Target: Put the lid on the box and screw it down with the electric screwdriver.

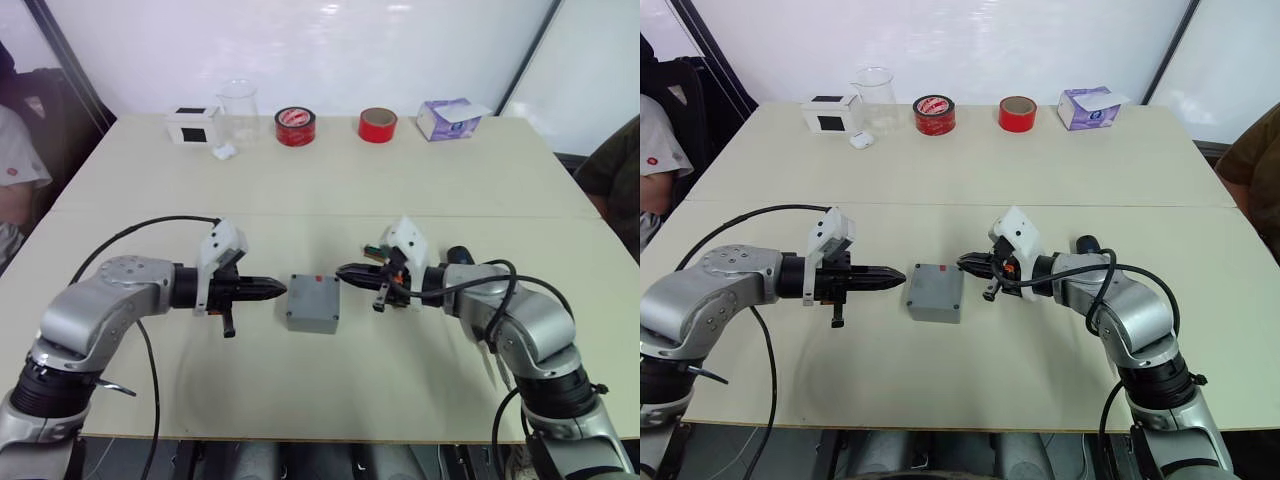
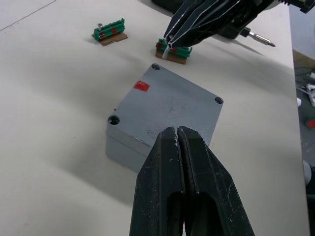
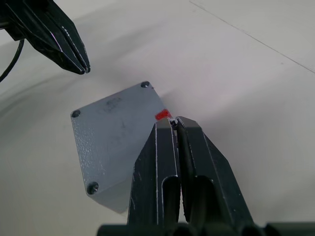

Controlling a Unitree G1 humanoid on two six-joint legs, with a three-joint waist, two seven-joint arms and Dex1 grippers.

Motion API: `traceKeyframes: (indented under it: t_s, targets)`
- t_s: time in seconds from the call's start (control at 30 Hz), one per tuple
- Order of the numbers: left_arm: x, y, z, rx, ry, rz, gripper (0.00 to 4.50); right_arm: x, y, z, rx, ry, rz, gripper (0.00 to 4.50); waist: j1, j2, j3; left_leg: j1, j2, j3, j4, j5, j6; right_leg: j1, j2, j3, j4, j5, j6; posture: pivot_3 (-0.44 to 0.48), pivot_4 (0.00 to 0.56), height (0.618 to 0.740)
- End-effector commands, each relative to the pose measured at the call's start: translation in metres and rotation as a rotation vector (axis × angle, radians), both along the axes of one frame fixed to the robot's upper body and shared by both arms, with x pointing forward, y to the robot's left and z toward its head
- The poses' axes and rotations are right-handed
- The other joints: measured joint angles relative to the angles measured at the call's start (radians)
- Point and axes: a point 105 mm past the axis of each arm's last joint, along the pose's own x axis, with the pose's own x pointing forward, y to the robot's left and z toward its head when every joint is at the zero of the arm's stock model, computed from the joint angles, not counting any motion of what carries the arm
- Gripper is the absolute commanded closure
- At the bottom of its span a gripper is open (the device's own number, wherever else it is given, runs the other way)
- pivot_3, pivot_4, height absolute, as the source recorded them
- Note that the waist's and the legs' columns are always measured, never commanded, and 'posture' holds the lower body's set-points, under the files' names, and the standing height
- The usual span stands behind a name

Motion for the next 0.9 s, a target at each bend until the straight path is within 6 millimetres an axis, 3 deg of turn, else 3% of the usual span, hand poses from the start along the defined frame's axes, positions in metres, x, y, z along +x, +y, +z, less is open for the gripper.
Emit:
traceKeyframes:
  t_s: [0.03,0.9]
  targets:
    - [-0.004,-0.005,0.008,-0.004,-0.036,-0.027,4.50,-0.003,0.008,0.007,0.016,-0.048,0.023,4.43,-0.001,0.000,0.000,0.000,0.000,0.000,0.000,0.000,0.000,0.000,0.000,0.000,0.000,0.000,0.000,0.000,0.150,0.740]
    - [-0.004,-0.011,0.013,-0.009,-0.039,-0.030,4.50,0.005,0.004,-0.007,-0.027,-0.030,-0.002,4.43,-0.001,0.000,0.000,0.000,0.000,0.000,0.000,0.000,0.000,0.000,0.000,0.000,0.000,0.000,0.000,0.000,0.150,0.740]
